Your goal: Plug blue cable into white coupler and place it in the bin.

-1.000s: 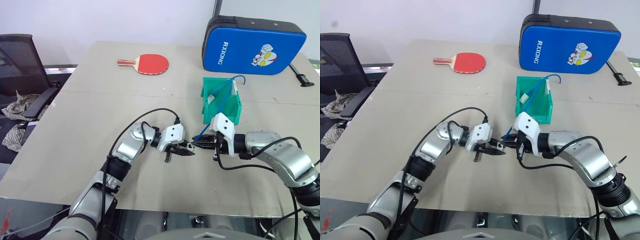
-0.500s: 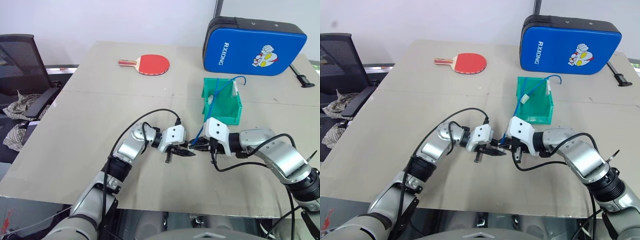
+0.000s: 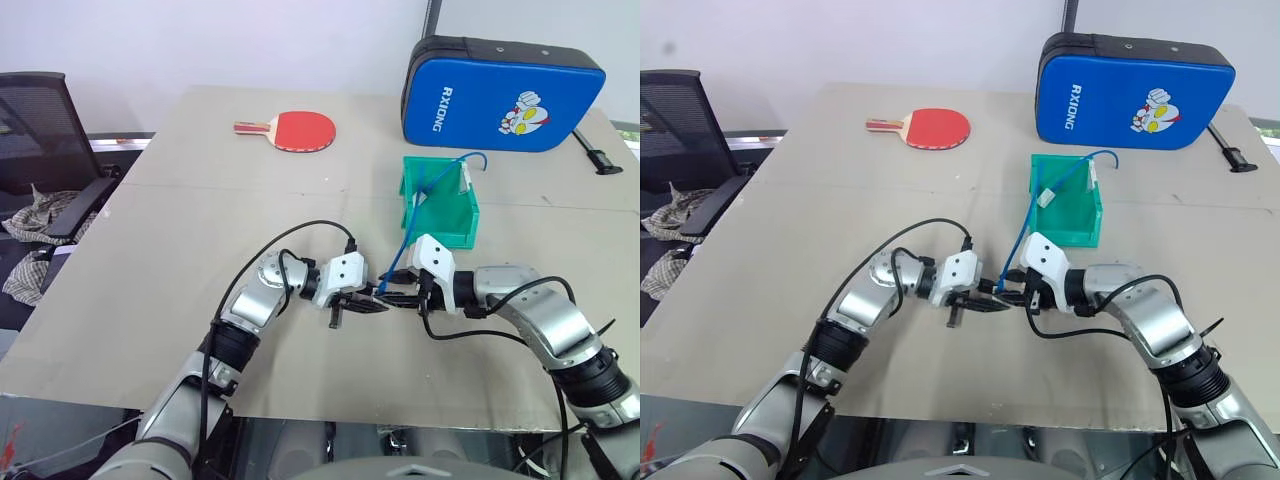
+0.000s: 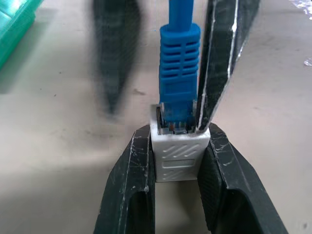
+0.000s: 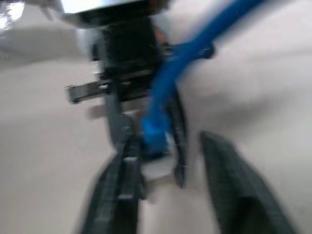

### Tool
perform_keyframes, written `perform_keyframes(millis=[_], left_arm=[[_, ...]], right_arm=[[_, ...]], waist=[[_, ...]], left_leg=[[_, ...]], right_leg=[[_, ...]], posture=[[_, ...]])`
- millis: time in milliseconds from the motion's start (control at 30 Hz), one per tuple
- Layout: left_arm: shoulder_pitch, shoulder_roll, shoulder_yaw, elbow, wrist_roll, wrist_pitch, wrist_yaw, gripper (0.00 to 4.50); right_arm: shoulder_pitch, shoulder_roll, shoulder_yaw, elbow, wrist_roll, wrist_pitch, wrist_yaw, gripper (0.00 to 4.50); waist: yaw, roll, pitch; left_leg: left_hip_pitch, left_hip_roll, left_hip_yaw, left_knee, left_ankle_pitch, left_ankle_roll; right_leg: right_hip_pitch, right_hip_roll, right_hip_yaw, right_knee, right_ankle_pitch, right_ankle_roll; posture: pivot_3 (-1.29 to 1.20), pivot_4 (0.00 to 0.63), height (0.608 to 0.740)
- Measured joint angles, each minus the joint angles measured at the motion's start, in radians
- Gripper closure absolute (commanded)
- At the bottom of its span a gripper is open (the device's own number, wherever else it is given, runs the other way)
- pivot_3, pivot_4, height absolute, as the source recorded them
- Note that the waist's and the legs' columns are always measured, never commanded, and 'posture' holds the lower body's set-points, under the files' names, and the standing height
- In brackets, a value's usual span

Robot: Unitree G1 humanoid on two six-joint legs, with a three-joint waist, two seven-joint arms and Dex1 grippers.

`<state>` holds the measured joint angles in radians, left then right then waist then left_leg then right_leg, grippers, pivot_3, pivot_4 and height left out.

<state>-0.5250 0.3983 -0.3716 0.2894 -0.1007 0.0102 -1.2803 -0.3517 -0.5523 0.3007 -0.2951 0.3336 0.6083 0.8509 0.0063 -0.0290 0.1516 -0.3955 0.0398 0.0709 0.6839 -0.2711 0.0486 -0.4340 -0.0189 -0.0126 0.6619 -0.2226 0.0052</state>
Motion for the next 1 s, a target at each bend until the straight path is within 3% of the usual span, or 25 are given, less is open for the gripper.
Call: perform_keyframes(millis=[133,200,333,533,600,667,700,800,1000], left_arm=[[0.018,0.005,0.002,-0.024,-0.003,0.006,0.001,3.92],[0.019,0.005,0.002,-0.026,-0.003,0.007,0.002,3.92],[0.018,0.005,0.003,-0.031,-0.003,0.008,0.012,3.92],[0.018,0.004,0.007,-0.040,-0.003,0.008,0.012,3.92],[0.018,0.005,0.010,-0.052,-0.019,0.029,0.009,2.90],[0.028,0.005,0.018,-0.087,-0.056,0.084,0.000,2.61],[0.032,0.003,0.028,-0.098,-0.070,0.101,0.002,2.04],[0.058,0.019,0.099,-0.185,-0.147,0.202,0.036,0.89],[0.220,0.038,0.273,-0.444,-0.269,0.355,0.214,0.89]], right_arm=[[0.040,-0.004,-0.034,-0.058,0.044,0.041,-0.001,2.47],[0.041,0.001,-0.045,-0.060,0.058,0.061,-0.010,2.68],[0.041,0.039,-0.048,-0.076,0.099,0.100,-0.029,4.32],[0.041,0.045,-0.070,-0.085,0.135,0.135,-0.035,4.42],[0.041,0.046,-0.081,-0.091,0.148,0.147,-0.036,4.50],[0.038,0.059,-0.117,-0.106,0.193,0.162,-0.040,4.50],[0.031,0.061,-0.134,-0.114,0.210,0.171,-0.044,4.50],[-0.011,0.060,-0.226,-0.125,0.273,0.194,-0.068,4.50],[-0.144,0.018,-0.405,-0.052,0.323,0.210,-0.144,4.50]], waist=[[0.001,0.000,0.000],[0.002,0.000,0.000],[0.002,0.000,0.000],[0.005,0.000,0.000],[0.004,0.000,0.000],[0.004,0.000,0.000],[0.003,0.000,0.001],[0.000,0.000,0.001],[-0.009,0.002,0.002]], left_leg=[[-0.001,0.000,0.000,0.000,0.000,0.000],[-0.001,0.000,0.000,0.000,0.000,0.000],[-0.001,-0.001,0.000,0.000,0.000,0.000],[-0.002,-0.001,0.000,0.000,0.000,0.000],[-0.002,-0.001,0.000,0.000,0.000,0.000],[-0.002,-0.001,0.000,0.000,0.000,0.000],[-0.002,0.000,0.000,0.000,0.000,0.000],[-0.002,0.000,0.000,0.000,0.000,0.000],[-0.002,-0.001,0.000,-0.001,0.000,0.000]], right_leg=[[0.000,0.000,0.000,-0.001,0.000,0.000],[0.000,-0.001,0.000,-0.001,0.000,0.000],[0.000,-0.001,0.000,-0.001,0.000,0.000],[0.000,-0.001,0.000,-0.001,0.000,0.000],[0.000,-0.001,0.000,-0.001,0.000,0.000],[-0.001,-0.001,0.000,-0.001,0.000,0.000],[-0.001,-0.001,0.000,-0.001,0.000,0.000],[-0.001,-0.001,0.000,-0.001,0.000,0.000],[-0.001,-0.008,0.000,-0.001,0.000,0.000]], posture=[[0.00,0.150,0.729],[0.00,0.150,0.729],[0.00,0.150,0.729],[0.00,0.150,0.729],[0.00,0.150,0.729],[0.00,0.150,0.729],[0.00,0.150,0.729],[0.00,0.150,0.729],[0.00,0.150,0.729]])
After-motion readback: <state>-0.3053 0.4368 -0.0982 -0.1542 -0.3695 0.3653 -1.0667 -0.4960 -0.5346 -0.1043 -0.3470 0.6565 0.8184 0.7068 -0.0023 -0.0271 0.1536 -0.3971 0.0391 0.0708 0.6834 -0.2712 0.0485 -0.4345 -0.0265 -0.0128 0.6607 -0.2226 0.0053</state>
